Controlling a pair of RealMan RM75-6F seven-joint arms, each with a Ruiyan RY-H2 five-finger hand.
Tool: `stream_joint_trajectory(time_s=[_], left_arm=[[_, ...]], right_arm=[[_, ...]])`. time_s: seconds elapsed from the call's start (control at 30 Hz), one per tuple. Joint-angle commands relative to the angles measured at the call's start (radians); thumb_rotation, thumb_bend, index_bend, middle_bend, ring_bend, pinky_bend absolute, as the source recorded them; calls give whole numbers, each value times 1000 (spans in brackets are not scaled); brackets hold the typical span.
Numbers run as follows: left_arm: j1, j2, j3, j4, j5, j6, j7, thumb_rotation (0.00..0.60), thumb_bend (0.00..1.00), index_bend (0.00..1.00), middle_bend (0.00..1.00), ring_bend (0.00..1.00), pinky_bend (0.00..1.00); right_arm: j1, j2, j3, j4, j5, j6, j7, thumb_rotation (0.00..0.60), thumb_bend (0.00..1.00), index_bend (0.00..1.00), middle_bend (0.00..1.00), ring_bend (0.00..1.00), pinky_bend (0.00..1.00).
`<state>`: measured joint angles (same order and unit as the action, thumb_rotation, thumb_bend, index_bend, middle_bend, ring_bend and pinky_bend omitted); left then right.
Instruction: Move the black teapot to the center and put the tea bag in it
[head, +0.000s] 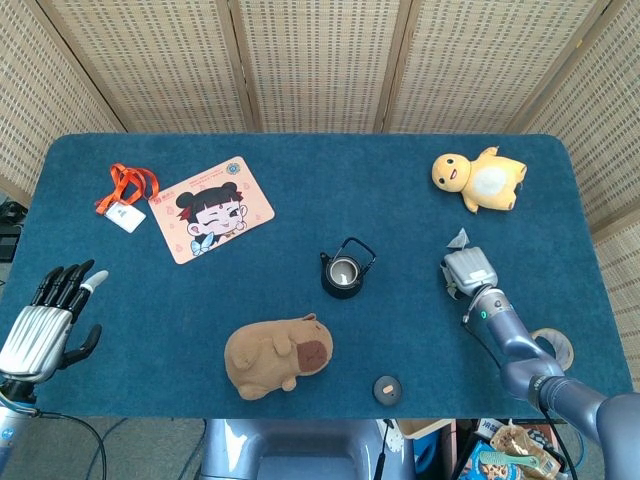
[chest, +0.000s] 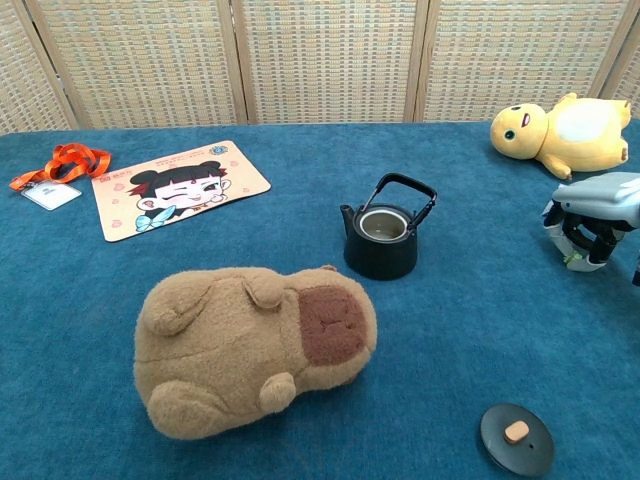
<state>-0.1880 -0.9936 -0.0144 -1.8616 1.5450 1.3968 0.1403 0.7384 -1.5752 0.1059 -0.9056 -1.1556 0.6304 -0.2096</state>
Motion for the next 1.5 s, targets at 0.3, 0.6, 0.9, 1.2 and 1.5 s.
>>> stream_joint_trajectory(time_s=[0.3,0.6,0.9,1.2,1.5], left_arm=[[-3,-2,0,-1,-1,-8,4,600,475,100,12,0,0],[-4,-2,0,-2,0,-11,7,600,475,100,11,0,0],[-6,-2,-2,-4,0,-13,4,600,475,100,11,0,0],[-8,-4,-5,-2,-4,-15,3,600,475,100,11,0,0],[-10,-6,-5,-4,-3,-17,1,600,475,100,11,0,0]], right_arm=[[-4,0,-2,6,-6,2,7,600,626,663,811,811,903],[-4,3,-2,12,-18,4,19,600,674,666,812,811,903],[-8,6,-4,11,-28,8,33,600,710,675,816,811,903],[-17,63,16,-83,-65,83,62,600,714,676,816,811,903],[-14,181,59,-289,-117,185,87,600,715,679,817,812,903]])
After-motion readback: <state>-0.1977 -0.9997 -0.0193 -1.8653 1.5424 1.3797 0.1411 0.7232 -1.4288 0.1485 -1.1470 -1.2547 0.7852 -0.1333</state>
